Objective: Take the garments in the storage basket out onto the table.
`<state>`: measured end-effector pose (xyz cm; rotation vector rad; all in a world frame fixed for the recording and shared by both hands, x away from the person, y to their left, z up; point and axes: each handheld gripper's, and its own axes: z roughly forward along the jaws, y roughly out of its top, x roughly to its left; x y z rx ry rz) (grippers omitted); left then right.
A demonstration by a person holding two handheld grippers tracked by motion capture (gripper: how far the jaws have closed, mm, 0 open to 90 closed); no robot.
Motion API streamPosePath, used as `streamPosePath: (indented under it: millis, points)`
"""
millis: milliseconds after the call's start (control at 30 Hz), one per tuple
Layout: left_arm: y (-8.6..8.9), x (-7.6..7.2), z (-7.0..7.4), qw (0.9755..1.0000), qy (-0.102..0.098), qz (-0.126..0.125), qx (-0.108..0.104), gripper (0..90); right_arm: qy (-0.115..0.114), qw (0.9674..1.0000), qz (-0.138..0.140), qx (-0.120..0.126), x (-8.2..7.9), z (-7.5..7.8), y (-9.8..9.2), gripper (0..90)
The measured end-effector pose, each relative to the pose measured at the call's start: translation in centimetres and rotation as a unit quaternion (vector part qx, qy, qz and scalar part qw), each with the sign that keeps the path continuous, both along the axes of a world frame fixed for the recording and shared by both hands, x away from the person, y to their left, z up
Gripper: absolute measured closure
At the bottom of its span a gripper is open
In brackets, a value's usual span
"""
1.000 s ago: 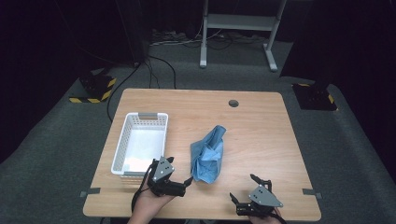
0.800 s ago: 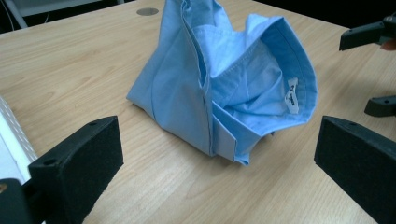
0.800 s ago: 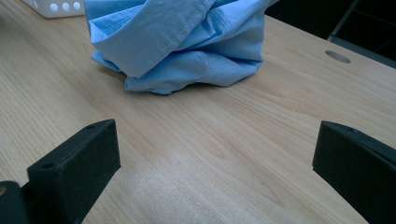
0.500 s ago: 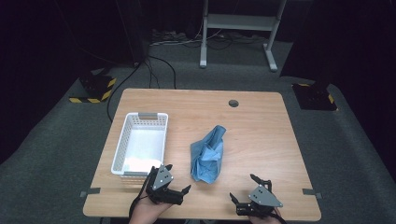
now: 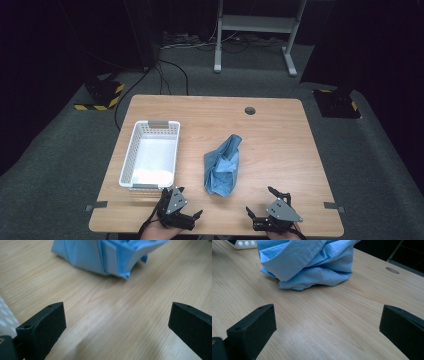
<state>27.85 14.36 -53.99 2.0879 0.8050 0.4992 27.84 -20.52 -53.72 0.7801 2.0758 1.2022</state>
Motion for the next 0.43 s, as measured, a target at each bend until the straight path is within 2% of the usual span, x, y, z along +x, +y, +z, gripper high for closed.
streamPosePath:
  millis: [67,200,333,433]
  points:
    - [-0.06,-0.20,-0.02,0.9998,-0.012,-0.002,0.013,1.8,0.000,1.0000,0.000,-0.001,0.00,0.00,0.01,0.3]
    - [-0.41,-0.10,-0.12,0.9995,-0.006,-0.002,0.033,2.2,0.001,1.0000,0.000,-0.002,0.01,-0.02,0.06,0.4]
    - [0.02,0.42,-0.11,0.9997,0.018,0.006,0.012,2.4,-0.001,1.0000,0.000,-0.003,-0.01,-0.03,0.06,0.3]
    - [0.01,0.34,-0.11,0.9998,0.014,0.005,0.012,2.4,-0.001,1.0000,-0.001,-0.004,-0.02,-0.03,0.07,0.3]
